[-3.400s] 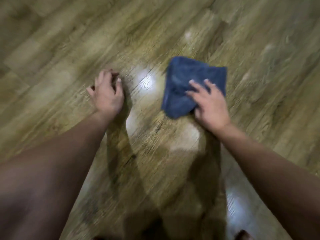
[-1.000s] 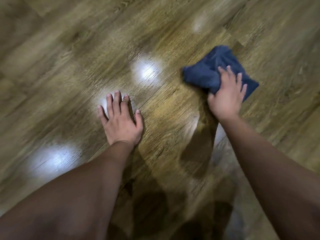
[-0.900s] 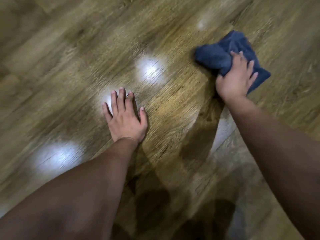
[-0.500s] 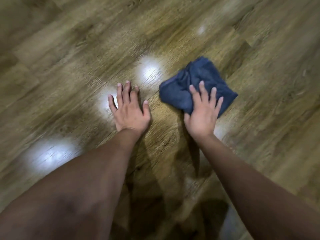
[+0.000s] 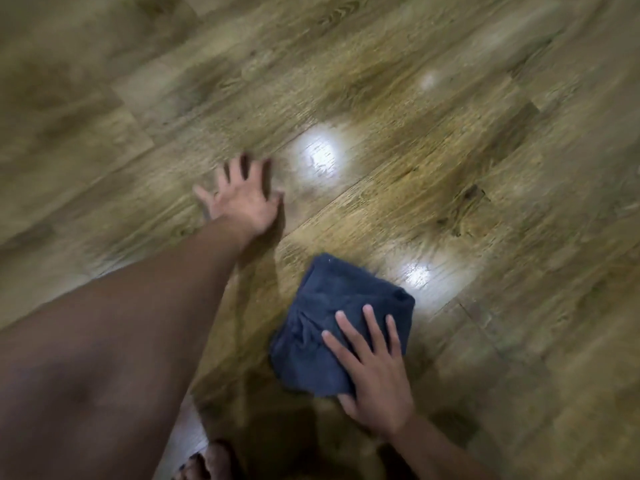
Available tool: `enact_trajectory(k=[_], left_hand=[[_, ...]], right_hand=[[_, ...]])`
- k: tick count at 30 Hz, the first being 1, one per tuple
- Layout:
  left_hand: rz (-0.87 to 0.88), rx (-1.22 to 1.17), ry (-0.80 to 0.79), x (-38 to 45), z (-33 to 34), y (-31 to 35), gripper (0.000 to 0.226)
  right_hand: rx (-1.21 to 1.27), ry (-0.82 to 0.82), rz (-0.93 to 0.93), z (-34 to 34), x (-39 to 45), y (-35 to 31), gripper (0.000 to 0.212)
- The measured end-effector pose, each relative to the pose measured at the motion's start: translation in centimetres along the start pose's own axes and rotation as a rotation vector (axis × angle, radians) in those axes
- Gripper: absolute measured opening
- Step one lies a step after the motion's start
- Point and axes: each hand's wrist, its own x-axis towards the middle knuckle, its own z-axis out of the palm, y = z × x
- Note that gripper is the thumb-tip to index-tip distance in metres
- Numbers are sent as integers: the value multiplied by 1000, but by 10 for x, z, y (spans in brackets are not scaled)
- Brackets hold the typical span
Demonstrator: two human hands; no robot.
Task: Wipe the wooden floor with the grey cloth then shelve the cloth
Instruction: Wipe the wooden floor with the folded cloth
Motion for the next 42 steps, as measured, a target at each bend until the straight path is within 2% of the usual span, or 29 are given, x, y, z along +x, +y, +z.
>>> enact_trajectory(k=[1,2,5,8,12,19,23,28,34,37,42], left_hand=[[-155,-56,-41,-4,-1,-18,79],[-228,-81,-94,-11,-2,-34,88],[-171,-102,-226,-19,-5,-58,97],[-164,-134,-288,-11,-6,-61,83],[-199,-177,-284,-11,-6,-58,63],[-225,-234,-311,-10,-9,-56,52],[-212,-196,-309,-12,-12,-53,56],[-199,-179,-316,-14,-16,-53,60],[-175,-225,-318,-14,-17,-56,64],[-159,-226,-329,-15,-15,-58,63],[-142,-252,-350,-17,-19,-58,63]], right_hand=[[-30,-3,1,0,3,1,100],[-46,-8,25,-1,7,1,104],[-16,18,140,-5,31,-5,102],[30,73,212,-4,63,-11,85],[38,86,229,-15,131,-7,95],[81,148,327,-49,281,9,84],[115,141,348,-53,312,13,80],[30,96,218,-47,257,5,88],[37,66,137,-20,107,-12,92],[11,-32,80,-7,43,-26,98],[12,-103,146,-7,25,-42,89]])
